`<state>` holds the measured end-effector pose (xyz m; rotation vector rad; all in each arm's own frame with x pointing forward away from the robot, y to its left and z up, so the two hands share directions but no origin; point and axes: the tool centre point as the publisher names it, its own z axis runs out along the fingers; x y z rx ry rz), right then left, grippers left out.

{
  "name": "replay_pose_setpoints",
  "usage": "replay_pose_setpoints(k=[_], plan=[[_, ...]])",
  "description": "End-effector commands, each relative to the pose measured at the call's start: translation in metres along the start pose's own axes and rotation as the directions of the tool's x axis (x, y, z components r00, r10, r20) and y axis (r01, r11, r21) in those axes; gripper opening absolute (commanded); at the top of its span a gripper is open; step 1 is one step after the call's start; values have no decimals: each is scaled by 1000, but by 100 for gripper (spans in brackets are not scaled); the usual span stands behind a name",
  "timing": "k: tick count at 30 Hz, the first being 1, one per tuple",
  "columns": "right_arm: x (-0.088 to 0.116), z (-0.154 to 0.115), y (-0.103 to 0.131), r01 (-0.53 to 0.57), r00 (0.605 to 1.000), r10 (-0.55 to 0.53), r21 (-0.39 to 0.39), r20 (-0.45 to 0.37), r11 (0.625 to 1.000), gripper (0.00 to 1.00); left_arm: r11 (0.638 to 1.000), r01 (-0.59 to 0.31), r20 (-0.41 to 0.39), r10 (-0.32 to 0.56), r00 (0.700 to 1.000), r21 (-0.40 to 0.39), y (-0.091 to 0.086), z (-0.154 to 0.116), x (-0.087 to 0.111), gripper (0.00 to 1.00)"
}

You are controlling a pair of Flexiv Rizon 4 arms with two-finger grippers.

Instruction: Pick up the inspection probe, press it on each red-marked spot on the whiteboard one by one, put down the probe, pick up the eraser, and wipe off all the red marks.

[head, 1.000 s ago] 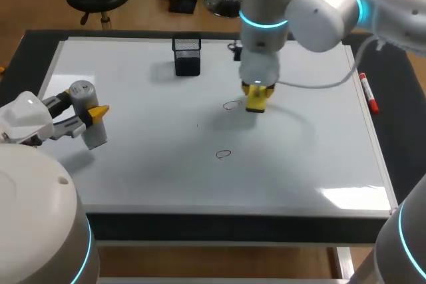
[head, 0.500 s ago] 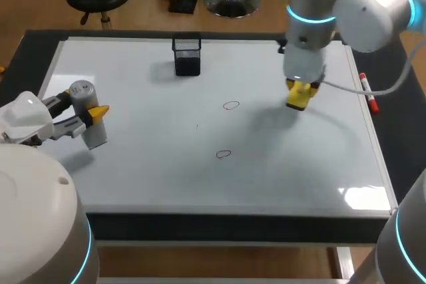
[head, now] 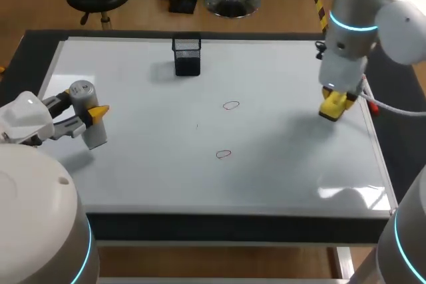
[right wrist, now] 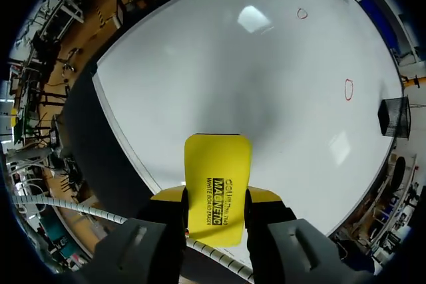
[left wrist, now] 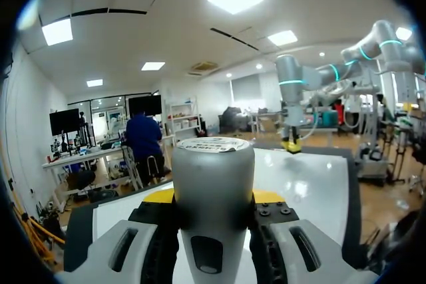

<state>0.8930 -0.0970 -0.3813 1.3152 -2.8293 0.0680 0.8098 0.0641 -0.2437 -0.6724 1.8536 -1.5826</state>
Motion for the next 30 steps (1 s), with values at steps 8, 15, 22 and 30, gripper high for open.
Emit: replay_pose_setpoints(k=[8, 15, 22, 30], plan=[[27, 4, 2, -25, 999, 26, -11, 25, 1000, 0, 1000, -2, 9, 2, 1000, 1, 0, 3, 1, 0], [27, 4, 2, -34, 999, 34, -10, 21, 999, 0, 1000, -2, 9, 2, 1000, 1, 0, 3, 1, 0], [27, 4, 2, -34, 999, 34, -10, 21, 999, 0, 1000, -2, 9, 2, 1000, 1, 0, 3, 1, 0], [27, 4, 2, -34, 999, 34, -10, 21, 999, 0, 1000, -2, 9, 2, 1000, 1, 0, 3, 1, 0]])
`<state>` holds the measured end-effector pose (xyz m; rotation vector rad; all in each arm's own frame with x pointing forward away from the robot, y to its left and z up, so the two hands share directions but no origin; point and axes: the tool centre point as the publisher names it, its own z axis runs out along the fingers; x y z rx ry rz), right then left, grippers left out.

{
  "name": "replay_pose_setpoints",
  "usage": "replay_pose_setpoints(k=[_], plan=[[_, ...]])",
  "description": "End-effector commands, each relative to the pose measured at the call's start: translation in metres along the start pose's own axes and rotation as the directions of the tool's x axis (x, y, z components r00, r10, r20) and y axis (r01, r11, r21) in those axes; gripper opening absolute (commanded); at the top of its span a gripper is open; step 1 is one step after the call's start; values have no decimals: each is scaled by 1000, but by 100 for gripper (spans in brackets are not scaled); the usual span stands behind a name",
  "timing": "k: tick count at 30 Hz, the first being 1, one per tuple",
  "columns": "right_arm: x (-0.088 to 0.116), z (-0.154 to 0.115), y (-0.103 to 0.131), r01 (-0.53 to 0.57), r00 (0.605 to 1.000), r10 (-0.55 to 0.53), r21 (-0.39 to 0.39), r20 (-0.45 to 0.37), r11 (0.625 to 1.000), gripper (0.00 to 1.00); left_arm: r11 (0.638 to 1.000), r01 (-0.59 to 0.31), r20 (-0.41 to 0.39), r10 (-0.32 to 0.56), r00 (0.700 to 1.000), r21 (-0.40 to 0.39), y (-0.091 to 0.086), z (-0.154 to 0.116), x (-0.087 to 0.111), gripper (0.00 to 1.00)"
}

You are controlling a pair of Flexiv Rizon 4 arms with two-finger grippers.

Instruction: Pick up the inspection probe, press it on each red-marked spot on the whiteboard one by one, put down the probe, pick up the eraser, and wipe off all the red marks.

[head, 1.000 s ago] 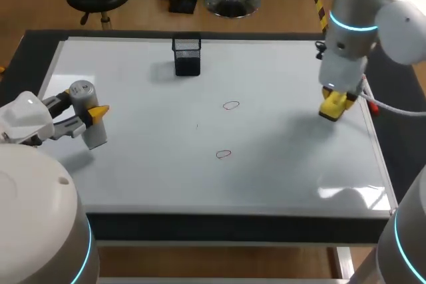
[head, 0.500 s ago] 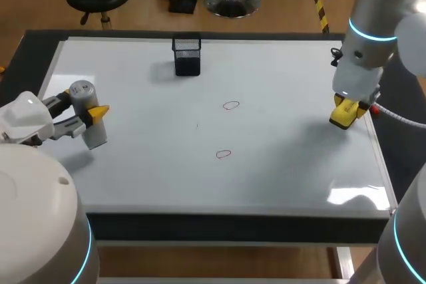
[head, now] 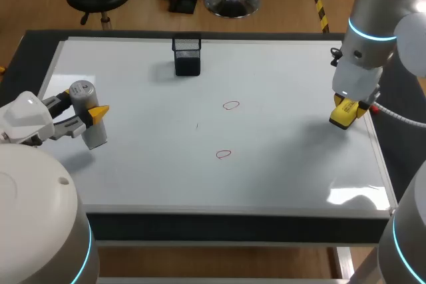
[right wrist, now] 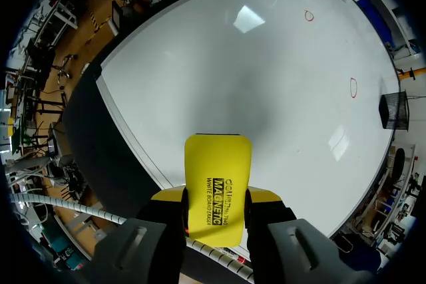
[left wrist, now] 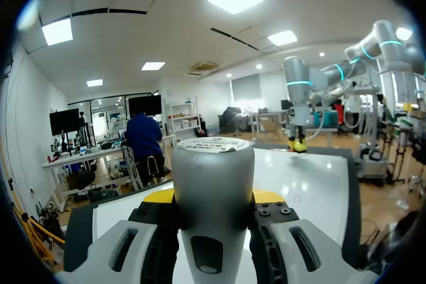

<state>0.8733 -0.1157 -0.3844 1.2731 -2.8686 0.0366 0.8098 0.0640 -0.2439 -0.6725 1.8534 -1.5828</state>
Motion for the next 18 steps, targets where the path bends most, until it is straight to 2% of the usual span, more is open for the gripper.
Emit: replay_pose_setpoints(k=[1, 7, 18], plan=[[0, 0, -1, 1, 1000, -1, 2, -3, 1000, 0, 1000, -2, 9, 2, 1000, 1, 0, 3, 1, 0], [0, 0, -1, 1, 1000, -1, 2, -3, 1000, 0, 1000, -9, -17, 10, 1000, 7, -4, 12, 3, 0], [0, 0, -1, 1, 1000, -1, 2, -3, 1000, 0, 996, -38, -137, 49, 989, 81, -29, 63, 9, 0]])
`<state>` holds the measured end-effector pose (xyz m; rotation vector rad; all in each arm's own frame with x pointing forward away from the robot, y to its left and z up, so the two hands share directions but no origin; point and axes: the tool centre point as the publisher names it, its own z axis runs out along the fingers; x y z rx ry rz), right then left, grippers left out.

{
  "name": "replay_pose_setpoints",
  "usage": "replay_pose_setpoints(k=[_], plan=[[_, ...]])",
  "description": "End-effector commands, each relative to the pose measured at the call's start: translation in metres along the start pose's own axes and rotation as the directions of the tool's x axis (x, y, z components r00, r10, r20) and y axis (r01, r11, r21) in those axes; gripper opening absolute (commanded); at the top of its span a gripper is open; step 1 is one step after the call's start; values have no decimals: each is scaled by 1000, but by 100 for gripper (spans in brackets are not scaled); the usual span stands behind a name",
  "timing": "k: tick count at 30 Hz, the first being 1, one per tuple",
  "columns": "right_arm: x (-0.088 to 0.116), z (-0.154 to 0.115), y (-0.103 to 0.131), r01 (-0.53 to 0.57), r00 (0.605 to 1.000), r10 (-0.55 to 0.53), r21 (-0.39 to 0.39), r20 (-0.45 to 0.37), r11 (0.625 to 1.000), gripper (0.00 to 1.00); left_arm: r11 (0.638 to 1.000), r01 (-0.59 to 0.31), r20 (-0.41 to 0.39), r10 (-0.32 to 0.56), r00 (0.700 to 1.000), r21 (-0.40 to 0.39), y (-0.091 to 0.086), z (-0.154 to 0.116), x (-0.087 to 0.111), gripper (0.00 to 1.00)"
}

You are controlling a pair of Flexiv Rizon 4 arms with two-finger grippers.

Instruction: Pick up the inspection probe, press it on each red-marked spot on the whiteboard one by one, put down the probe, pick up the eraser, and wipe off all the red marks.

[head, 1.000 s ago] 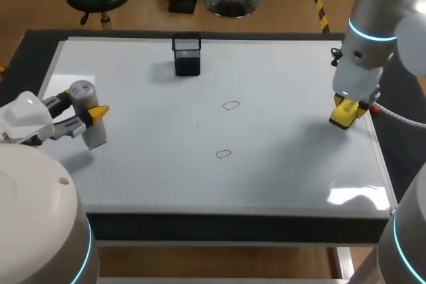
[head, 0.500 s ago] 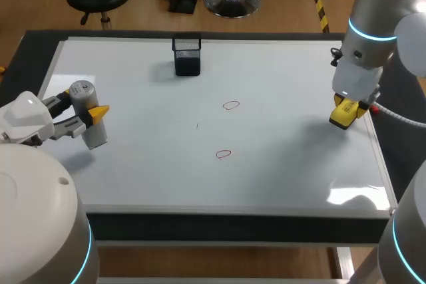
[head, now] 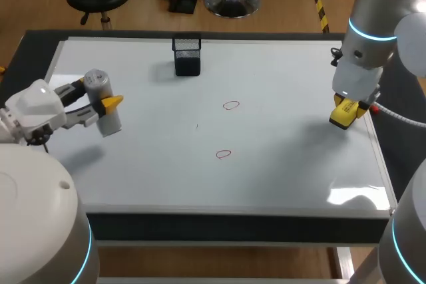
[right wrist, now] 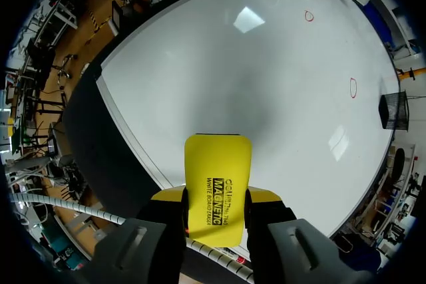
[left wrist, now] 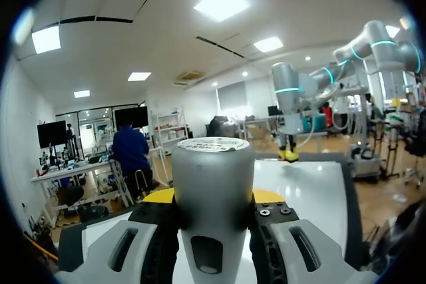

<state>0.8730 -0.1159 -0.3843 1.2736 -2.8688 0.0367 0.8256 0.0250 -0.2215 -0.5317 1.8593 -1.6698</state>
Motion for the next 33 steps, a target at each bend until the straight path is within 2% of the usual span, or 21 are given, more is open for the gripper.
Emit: replay_pose_setpoints(k=[1, 13, 23, 33], plan=[[0, 0, -1, 1, 1000, -1, 2, -3, 1000, 0, 1000, -3, -56, 4, 998, 15, -1, 32, -7, 0], [0, 0, -1, 1, 1000, -1, 2, -3, 1000, 0, 998, -2, -232, 17, 973, 64, -12, 108, 11, 0], [0, 0, -1, 1, 1000, -1, 2, -3, 1000, 0, 996, 9, -364, 25, 931, 90, -17, 162, 34, 0], [0, 0, -1, 1, 1000, -1, 2, -3, 1000, 0, 994, 22, -462, 32, 886, 110, -18, 207, 63, 0]])
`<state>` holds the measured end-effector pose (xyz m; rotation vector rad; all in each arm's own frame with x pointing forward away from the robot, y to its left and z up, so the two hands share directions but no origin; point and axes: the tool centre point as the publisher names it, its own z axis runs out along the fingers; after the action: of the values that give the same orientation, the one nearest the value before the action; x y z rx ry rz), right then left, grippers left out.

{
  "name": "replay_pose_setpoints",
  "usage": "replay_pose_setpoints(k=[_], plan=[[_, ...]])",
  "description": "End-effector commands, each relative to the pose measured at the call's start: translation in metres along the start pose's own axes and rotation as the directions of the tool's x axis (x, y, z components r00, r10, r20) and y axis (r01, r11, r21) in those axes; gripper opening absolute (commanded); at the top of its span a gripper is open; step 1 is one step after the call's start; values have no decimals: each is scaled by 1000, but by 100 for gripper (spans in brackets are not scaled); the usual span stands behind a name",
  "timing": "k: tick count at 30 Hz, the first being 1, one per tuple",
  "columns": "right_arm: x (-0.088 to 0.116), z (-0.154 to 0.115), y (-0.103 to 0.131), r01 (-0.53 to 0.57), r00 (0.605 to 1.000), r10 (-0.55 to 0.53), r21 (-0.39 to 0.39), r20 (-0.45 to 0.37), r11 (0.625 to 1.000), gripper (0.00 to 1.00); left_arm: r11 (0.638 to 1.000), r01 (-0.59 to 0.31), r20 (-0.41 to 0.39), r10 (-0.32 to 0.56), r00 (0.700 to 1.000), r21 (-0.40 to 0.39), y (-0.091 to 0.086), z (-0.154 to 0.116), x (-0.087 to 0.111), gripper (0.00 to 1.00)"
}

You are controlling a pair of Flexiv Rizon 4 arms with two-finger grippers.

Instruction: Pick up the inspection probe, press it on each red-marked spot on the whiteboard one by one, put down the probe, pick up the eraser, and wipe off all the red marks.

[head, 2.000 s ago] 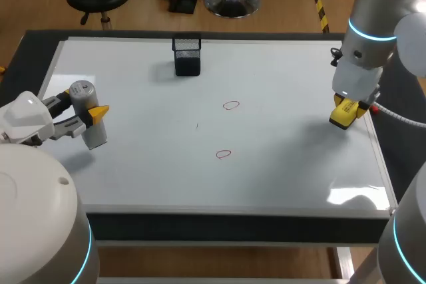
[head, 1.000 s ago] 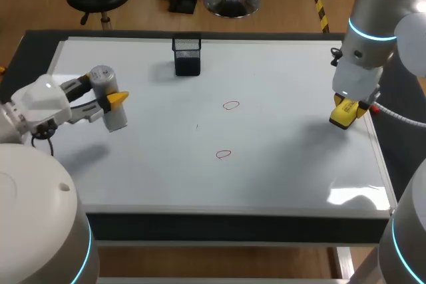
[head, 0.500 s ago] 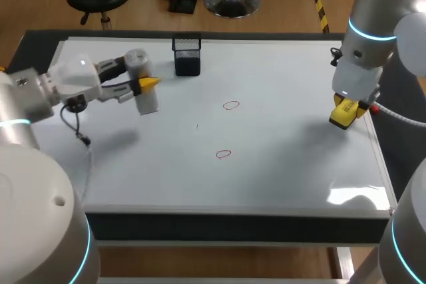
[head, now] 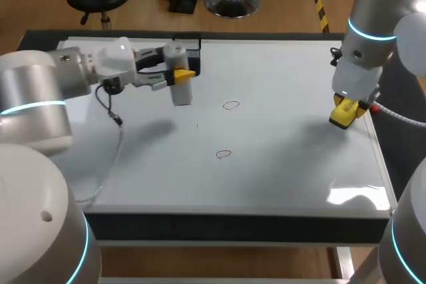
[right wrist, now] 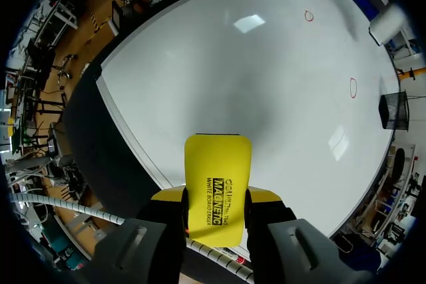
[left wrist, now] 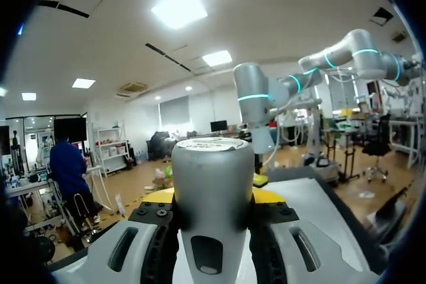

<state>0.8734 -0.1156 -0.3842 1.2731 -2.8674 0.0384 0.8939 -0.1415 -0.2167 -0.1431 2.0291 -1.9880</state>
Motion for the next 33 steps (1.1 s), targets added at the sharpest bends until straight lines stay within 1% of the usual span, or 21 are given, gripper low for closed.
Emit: replay_pose_setpoints(k=[1, 7, 15, 25, 33], plan=[[0, 0, -1, 1, 1000, -1, 1, -2, 1000, 0, 1000, -1, -69, 2, 998, 6, 8, 41, -7, 0], [0, 0, -1, 1, 1000, -1, 1, -2, 1000, 0, 1000, -10, -116, 11, 993, 10, 12, 62, -5, 0], [0, 0, -1, 1, 1000, -1, 1, -2, 1000, 0, 1000, 15, -153, -13, 988, 14, 25, 83, -5, 0], [0, 0, -1, 1, 1000, -1, 1, -2, 1000, 0, 1000, 21, -214, -15, 977, 23, 41, 105, 0, 0], [0, 0, -1, 1, 1000, -1, 1, -2, 1000, 0, 999, 42, -227, -38, 973, 14, 52, 112, 1, 0]])
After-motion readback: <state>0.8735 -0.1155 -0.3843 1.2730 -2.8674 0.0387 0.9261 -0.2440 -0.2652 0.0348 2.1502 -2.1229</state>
